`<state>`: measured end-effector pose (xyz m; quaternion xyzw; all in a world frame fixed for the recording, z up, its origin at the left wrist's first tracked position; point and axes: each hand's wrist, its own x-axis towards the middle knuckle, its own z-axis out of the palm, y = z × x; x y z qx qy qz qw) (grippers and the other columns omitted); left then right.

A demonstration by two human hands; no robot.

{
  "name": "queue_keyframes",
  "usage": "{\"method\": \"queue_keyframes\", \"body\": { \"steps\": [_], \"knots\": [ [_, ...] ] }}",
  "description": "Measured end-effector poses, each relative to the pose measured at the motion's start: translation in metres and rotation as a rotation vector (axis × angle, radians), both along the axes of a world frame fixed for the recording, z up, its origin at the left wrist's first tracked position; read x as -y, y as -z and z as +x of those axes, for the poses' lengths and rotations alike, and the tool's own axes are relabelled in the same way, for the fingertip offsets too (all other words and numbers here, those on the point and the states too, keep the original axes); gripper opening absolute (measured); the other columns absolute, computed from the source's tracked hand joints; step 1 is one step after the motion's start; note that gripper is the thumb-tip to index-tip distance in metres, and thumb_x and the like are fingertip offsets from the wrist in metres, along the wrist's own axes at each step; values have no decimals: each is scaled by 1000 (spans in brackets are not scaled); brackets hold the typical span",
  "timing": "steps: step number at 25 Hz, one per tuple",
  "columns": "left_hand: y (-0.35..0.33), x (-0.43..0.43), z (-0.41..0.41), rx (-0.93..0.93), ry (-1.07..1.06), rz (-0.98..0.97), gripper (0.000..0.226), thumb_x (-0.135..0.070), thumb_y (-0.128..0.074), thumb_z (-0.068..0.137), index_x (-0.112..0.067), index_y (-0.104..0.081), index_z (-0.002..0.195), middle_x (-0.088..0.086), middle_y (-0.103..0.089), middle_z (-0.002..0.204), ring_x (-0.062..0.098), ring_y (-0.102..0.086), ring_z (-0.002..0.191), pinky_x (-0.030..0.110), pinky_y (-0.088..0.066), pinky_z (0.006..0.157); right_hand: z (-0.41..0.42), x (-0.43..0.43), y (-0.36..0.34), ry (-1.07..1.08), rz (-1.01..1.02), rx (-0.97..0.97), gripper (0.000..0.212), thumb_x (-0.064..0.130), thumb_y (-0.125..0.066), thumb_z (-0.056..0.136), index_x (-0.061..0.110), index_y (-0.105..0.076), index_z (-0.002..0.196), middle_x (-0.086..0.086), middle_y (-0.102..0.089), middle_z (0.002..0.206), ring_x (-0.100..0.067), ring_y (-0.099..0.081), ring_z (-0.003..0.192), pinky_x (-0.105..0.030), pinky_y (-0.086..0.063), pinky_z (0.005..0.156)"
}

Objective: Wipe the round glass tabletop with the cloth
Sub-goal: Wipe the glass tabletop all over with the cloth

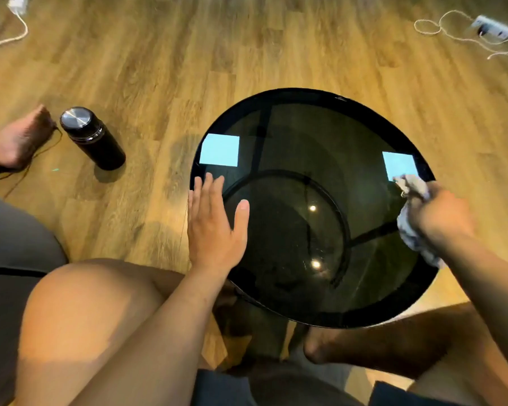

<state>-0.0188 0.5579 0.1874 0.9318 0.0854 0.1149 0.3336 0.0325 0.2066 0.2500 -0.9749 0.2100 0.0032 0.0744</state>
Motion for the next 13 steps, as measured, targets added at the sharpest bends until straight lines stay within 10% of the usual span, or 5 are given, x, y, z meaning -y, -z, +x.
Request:
{"method": "queue_keyframes", "body": {
  "steps": [7, 13],
  "knots": [
    [-4, -3, -1, 82, -7, -199, 63, -47, -29, 97, -9, -39, 147, 11, -37, 157, 21, -22, 151, 31, -8, 124, -61, -241, 22, -641, 212, -11, 24, 36, -55, 86, 26, -63, 106, -4, -59, 85, -26, -60, 69, -30, -39, 59],
    [-5, -2, -1, 58, 20, -116, 59, -44, -34, 97, -6, -46, 141, 12, -47, 150, 28, -32, 147, 38, -11, 125, -34, -111, 16, -731, 72, 62, 30, 35, -50, 87, 32, -61, 114, 1, -59, 95, -26, -64, 81, -33, -49, 61]
  ]
}}
